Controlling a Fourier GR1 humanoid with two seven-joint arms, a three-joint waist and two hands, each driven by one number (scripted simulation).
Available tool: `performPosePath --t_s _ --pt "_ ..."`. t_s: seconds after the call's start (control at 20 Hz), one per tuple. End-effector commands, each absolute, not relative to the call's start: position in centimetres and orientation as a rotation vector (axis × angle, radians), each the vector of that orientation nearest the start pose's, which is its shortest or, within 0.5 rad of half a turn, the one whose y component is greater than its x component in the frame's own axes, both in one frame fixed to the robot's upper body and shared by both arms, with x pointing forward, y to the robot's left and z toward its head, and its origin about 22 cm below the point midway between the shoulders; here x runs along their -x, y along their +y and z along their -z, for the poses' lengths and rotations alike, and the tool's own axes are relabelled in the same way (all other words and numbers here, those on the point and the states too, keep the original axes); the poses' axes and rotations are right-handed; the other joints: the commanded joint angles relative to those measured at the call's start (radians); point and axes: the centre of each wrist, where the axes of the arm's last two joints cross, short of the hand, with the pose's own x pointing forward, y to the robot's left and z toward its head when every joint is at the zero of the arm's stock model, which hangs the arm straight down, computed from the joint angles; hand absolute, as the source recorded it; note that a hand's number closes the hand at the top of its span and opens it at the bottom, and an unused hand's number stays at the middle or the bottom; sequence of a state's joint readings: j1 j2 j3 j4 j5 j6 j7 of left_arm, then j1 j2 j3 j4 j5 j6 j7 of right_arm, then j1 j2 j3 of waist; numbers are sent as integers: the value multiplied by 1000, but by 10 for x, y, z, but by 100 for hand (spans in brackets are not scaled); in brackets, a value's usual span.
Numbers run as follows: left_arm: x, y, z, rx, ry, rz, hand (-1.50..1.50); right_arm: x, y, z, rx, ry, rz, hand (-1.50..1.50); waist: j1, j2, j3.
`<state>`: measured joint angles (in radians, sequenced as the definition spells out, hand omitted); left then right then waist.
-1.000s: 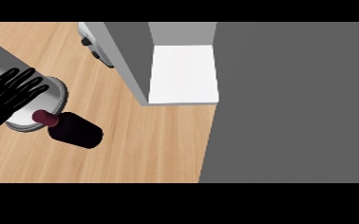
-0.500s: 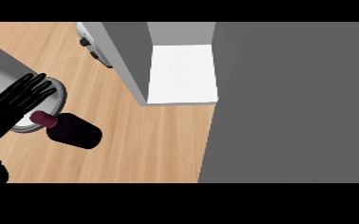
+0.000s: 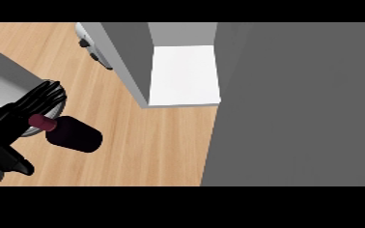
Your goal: Pick up the wine, place it into the cabinet and close the cabinet
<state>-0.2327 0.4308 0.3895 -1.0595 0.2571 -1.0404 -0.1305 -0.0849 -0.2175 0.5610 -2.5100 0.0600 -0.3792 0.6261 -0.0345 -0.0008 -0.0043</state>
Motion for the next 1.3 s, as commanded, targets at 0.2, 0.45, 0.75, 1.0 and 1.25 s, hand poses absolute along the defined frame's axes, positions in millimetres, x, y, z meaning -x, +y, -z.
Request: performPosePath --t_s 0.2,0.45,0.75,1.0,1.25 --pt "-267 430 15 570 -1524 416 -150 -89 -179 -216 -303 -1934 -171 -150 -9 3 -1" --pt "-266 411 38 564 -1521 413 -150 -89 -180 -215 -314 -1945 -161 -150 -10 3 0" --pt "-275 415 44 623 -1461 412 -150 -94 -175 -214 -300 -1947 -193 -150 -19 2 -2" --pt "-267 403 65 702 -1394 400 -150 -102 -168 -207 -308 -1942 -169 -150 -9 2 -1" --pt "-260 400 73 687 -1394 420 -150 -95 -176 -212 -284 -1955 -188 -150 -8 -1 -1"
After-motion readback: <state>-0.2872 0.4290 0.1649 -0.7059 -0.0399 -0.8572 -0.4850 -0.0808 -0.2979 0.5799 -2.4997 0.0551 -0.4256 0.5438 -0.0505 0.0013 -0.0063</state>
